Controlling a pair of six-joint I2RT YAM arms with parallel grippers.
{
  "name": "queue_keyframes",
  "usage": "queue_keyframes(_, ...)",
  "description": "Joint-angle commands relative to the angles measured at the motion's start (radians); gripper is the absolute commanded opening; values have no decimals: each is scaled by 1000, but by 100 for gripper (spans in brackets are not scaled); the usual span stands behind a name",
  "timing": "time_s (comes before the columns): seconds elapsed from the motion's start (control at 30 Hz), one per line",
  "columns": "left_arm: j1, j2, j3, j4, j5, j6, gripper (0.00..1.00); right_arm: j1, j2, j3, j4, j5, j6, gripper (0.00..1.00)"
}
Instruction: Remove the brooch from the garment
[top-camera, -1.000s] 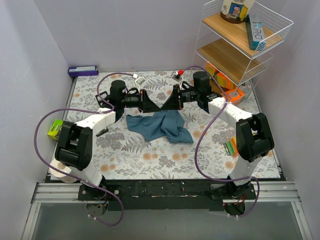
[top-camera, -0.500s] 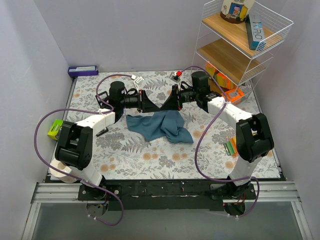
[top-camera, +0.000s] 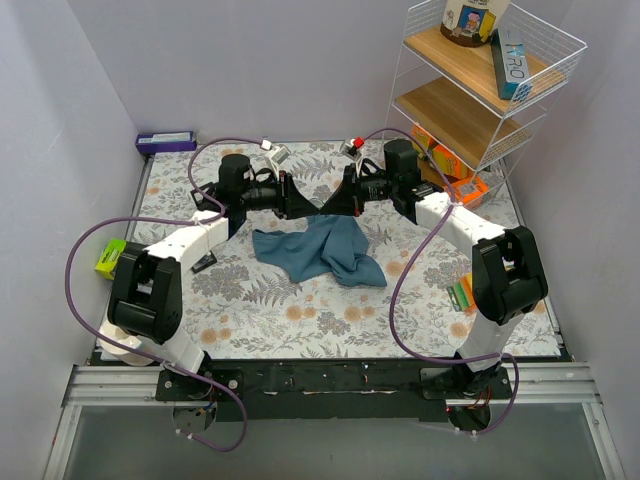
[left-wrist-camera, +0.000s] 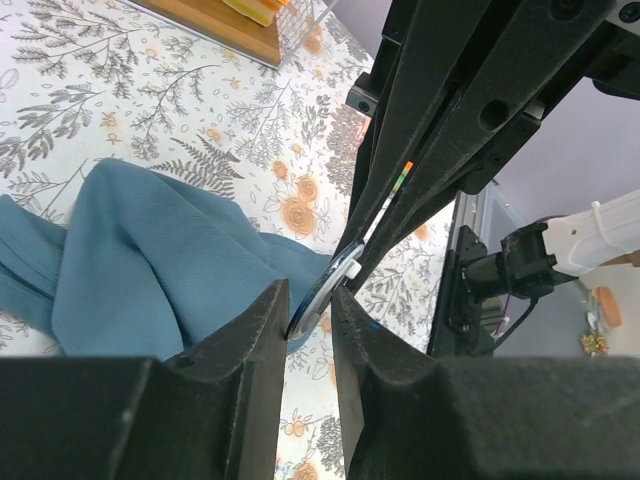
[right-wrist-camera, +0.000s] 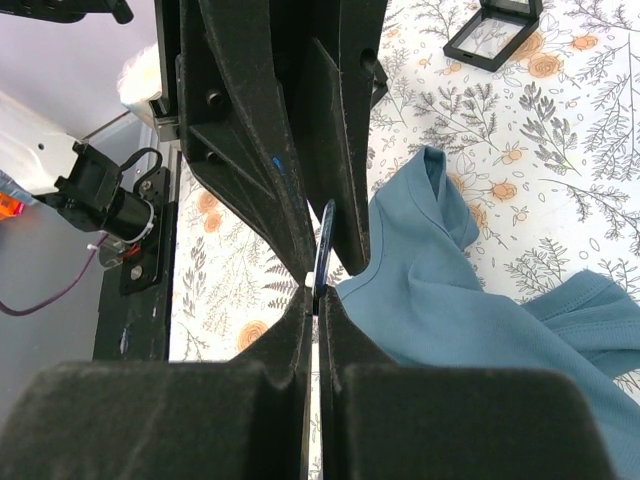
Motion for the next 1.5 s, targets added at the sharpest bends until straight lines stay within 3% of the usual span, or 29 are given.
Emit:
queue_keyframes(0.0,22,-59,88,-19,-218,96,24,38,-10,23,-50,-149,48,1)
queue_keyframes(0.17,7,-69,105,-27,-237,129,34,40,-1,15,-33,-156,84,1)
queue_keyframes(0.3,-3,-73,108,-28,-229,169,31,41,2,12,-11,-154,116,1)
queue_keyframes(0.87,-53,-118,154,-94,-304,500,37,37,28,-14,30,-157,212,1)
queue_keyframes(1.1,-137,-121,174,-194,-347,660,28,35,42,-11,36,-163,232,1)
queue_keyframes(1.23,-125,-90,215,-245,-326,627,26,35,41,-15,36,-169,225,1)
queue_keyframes(1.47,-52,-29,232,-272,-159,413,17,35,21,-23,32,-182,197,1)
